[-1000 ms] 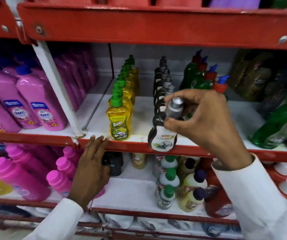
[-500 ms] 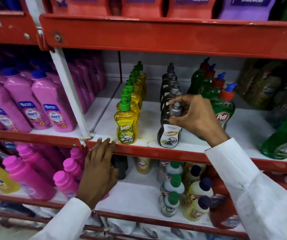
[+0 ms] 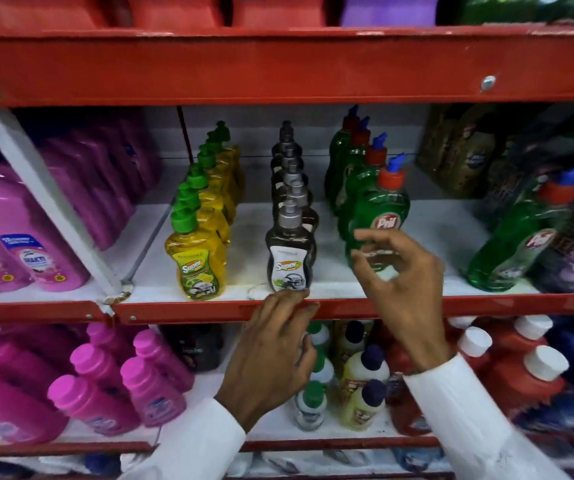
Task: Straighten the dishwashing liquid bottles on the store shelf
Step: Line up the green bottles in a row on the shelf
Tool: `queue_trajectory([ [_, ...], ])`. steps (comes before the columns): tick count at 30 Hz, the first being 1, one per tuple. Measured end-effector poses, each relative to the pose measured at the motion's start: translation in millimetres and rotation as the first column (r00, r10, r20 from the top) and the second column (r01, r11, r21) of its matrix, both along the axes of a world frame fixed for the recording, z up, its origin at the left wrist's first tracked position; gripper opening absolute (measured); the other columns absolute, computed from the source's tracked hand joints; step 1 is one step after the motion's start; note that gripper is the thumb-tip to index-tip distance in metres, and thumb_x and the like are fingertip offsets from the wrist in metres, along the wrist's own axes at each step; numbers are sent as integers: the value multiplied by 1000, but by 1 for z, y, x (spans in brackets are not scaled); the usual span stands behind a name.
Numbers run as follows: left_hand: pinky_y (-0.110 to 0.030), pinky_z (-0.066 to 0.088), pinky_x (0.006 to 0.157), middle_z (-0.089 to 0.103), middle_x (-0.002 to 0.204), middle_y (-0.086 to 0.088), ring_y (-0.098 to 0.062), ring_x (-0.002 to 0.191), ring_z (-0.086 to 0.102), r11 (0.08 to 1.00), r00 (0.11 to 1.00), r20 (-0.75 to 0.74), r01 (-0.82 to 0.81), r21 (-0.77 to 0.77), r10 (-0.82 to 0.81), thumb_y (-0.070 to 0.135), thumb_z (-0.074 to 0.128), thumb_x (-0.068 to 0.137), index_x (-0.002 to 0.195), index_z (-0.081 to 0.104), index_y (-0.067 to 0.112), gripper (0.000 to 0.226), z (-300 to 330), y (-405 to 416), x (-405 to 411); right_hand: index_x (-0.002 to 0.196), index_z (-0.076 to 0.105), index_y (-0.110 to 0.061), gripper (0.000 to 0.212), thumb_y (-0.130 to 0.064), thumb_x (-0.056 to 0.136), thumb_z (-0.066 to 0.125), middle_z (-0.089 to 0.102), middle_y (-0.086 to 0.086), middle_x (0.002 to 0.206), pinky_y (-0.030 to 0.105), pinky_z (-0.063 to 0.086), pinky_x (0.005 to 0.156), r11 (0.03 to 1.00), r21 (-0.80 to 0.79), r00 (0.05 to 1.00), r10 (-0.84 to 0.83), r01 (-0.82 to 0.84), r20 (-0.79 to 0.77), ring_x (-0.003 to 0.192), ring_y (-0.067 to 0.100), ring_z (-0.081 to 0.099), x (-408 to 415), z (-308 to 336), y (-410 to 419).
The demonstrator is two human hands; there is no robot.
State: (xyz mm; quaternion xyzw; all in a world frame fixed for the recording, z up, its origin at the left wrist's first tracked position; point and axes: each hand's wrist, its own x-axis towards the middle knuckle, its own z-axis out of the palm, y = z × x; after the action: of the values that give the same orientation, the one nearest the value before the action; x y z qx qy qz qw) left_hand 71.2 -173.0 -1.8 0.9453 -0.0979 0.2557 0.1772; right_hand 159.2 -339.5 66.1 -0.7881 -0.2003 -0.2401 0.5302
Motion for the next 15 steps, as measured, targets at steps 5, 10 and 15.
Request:
queue_trajectory([
  [5, -45, 35, 115, 55, 140, -8, -25, 131, 47, 984, 995, -87, 66, 167, -52, 26, 59, 83, 137, 49, 15, 56, -12, -22, 23, 115, 66, -10, 36, -1, 81, 72, 61, 9, 128, 46, 54, 94, 923, 180, 933, -355, 340, 58, 120, 23, 59, 13, -53, -48],
  [10, -46, 28, 117, 56, 139, -5, -23, 130, 47, 983, 993, -115, 13, 184, 8, 28, 55, 83, 142, 44, 15, 61, -17, -28, 29, 137, 47, -2, 66, -6, 78, 77, 38, 22, 151, 18, 20, 120, 843, 160, 853, -522, 513, 18, 141, 33, 34, 38, -67, -81],
  [15, -48, 30, 116, 54, 142, -6, -24, 132, 46, 978, 990, -138, 14, 206, 15, 30, 46, 82, 143, 42, 13, 64, -21, -28, 29, 154, 20, -2, 95, -18, 81, 79, 24, 24, 161, 30, 12, 124, 818, 122, 826, -548, 562, -133, 148, 38, 22, 65, -71, -108],
])
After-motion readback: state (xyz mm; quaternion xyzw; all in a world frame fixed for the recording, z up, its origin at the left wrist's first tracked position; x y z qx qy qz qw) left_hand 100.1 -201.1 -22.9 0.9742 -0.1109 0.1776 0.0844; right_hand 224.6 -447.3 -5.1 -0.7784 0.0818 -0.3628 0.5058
